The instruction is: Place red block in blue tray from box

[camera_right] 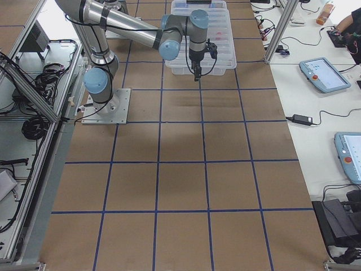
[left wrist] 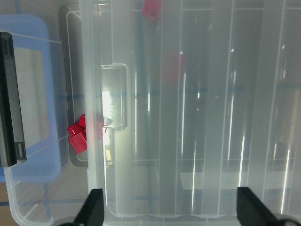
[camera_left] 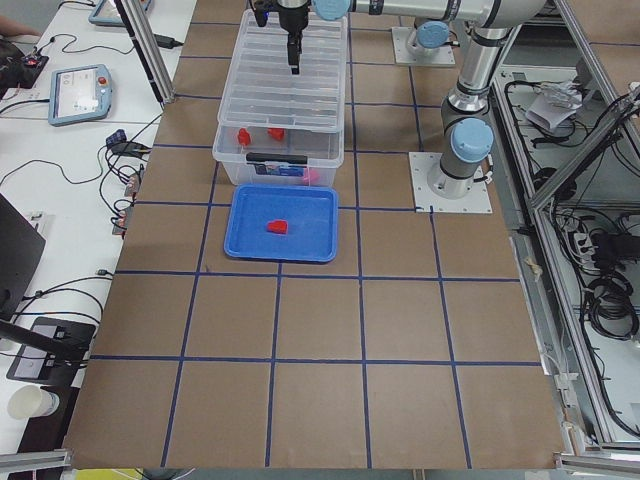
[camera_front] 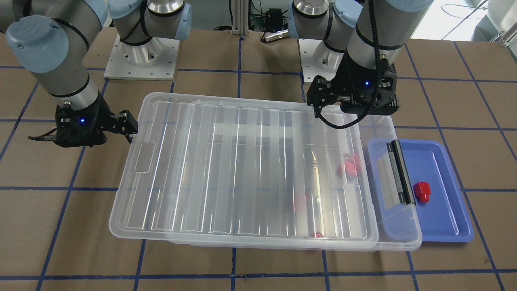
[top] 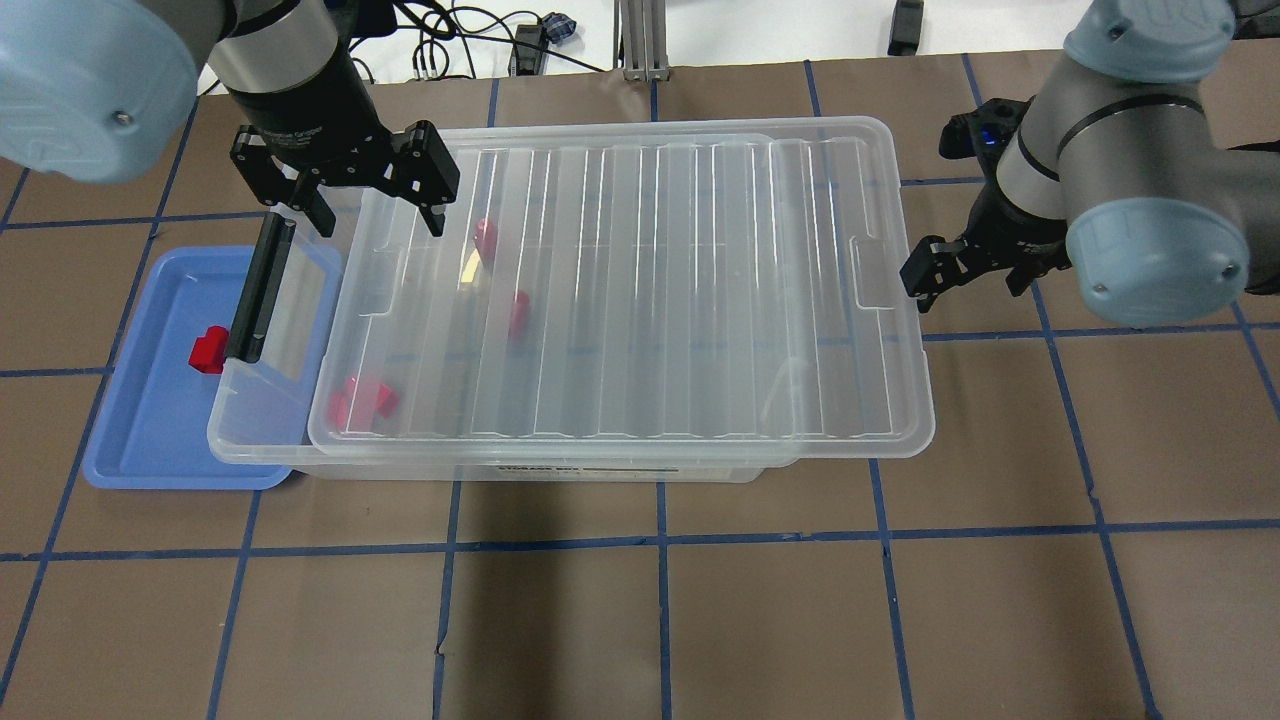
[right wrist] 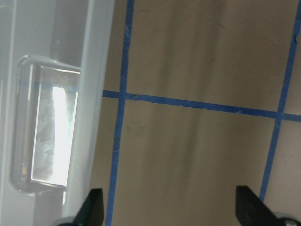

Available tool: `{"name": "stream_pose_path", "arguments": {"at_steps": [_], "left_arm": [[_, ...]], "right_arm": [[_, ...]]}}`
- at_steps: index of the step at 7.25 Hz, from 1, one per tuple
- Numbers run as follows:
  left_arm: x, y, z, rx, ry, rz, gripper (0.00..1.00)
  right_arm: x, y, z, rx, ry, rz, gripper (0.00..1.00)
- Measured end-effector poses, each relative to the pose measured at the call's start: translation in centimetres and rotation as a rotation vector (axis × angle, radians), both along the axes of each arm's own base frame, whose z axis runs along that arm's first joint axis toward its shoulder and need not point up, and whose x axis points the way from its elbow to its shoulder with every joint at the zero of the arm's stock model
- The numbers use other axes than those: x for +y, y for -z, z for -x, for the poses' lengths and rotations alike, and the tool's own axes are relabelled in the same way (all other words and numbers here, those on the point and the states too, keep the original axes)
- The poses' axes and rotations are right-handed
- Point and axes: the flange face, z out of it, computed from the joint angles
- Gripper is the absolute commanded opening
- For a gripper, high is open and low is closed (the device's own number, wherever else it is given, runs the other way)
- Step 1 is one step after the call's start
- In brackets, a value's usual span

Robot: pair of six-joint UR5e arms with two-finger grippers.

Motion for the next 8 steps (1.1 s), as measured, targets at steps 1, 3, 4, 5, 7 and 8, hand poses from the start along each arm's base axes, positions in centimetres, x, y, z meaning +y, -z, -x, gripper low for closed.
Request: {"name": "stream_pose_path", "arguments": {"at_steps": [1,3,4,5,7,8], "left_arm": [[-0.2,-0.4,-1.4,0.008,-0.012,0.011,1.0],[0.2,-1.1,-2.1,0.018,-0.018,0.026,1.0],[0.3,-1.3,-2.0,0.02,-0.02,0.029,1.0],[0.4,-1.4,-2.0,0.023,-0.022,0.032,1.0],[0.5,-1.6,-2.0,0.02,-0.022,0.036,1.0],[0.7,-1.6,-2.0,0.014,-0.018,0.034,1.0]], "right_arm": [[0.0,-0.3,-1.6,-0.02,-0.018,0.009,1.0],[0.1,-0.6,-4.4,-0.026,-0.051,0.016,1.0],[0.2,-0.8,-5.2,-0.022,-0.06,0.02,1.0],[0.1,-1.1,-5.5,-0.017,-0.065,0.027,1.0],[-0.2,-3.6,-5.5,0.003,-0.066,0.027,1.0],[0.2,-6.4,-5.4,0.011,-0.058,0.029,1.0]]}}
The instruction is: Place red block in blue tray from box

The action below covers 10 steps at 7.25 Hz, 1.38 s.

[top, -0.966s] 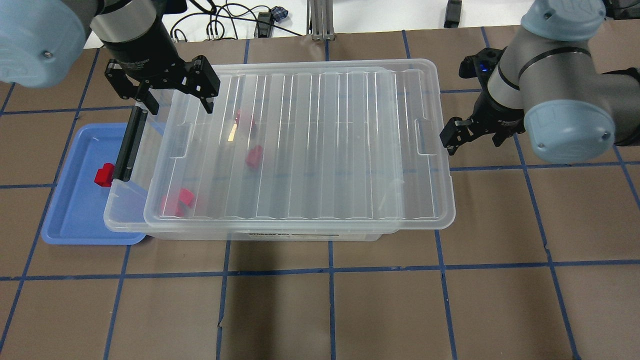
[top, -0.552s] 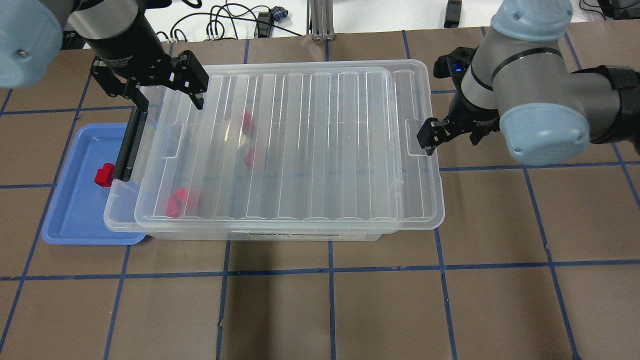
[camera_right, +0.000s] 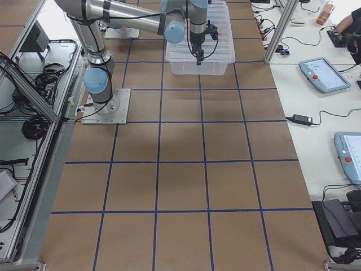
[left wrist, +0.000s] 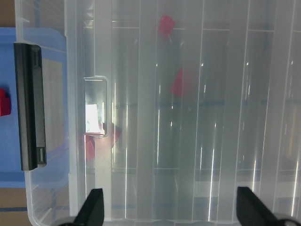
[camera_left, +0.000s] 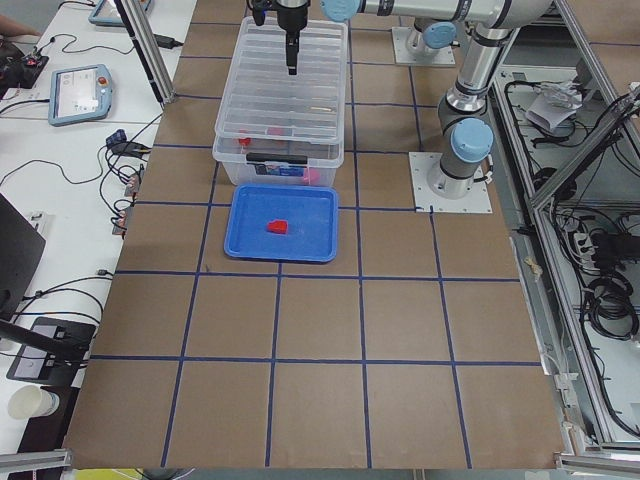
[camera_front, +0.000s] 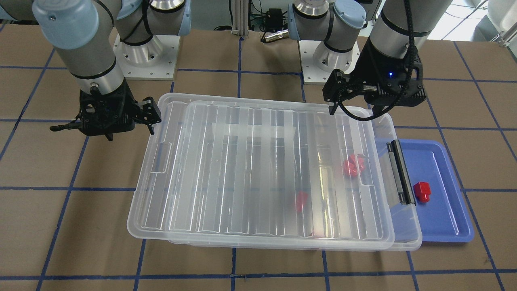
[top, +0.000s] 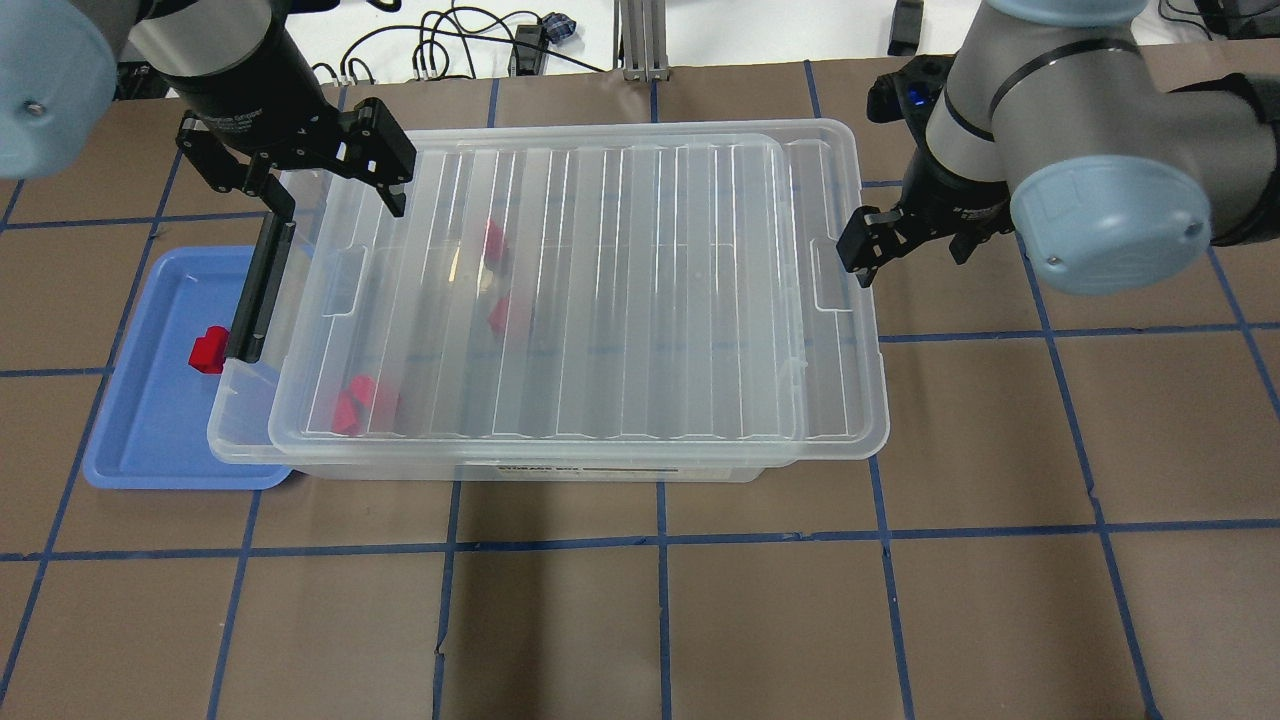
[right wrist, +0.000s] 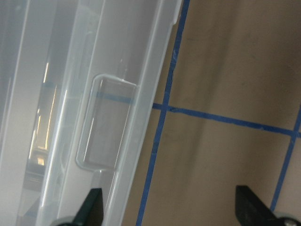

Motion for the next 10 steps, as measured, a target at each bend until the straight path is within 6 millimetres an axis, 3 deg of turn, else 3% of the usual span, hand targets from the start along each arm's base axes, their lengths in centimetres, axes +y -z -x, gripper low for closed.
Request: {"name": "stream_pose_path", "arguments": {"at_steps": [2,3,6,10], "left_arm": [[0.3,0.0,-0.1,-0.014,-0.025,-0.006,1.0],[0.3,-0.1,-0.1,-0.014,-0.047,-0.005,1.0],[0.4,-0.6,-0.1,-0.014,-0.059,0.003,1.0],[0.7,-0.7,-0.3,-0.027,-0.046,0.003,1.0]], "right_arm": [[1.3,-7.5,-0.2,-0.004,0.053,0.051,1.0],[1.4,-9.3,-0.4,-0.011,0.075,0.062,1.0],[-1.4,-9.0,-0.5,-0.014,0.099,0.039,1.0],[-2.0,-8.8,-0.5,-0.014,0.099,0.032,1.0]]}}
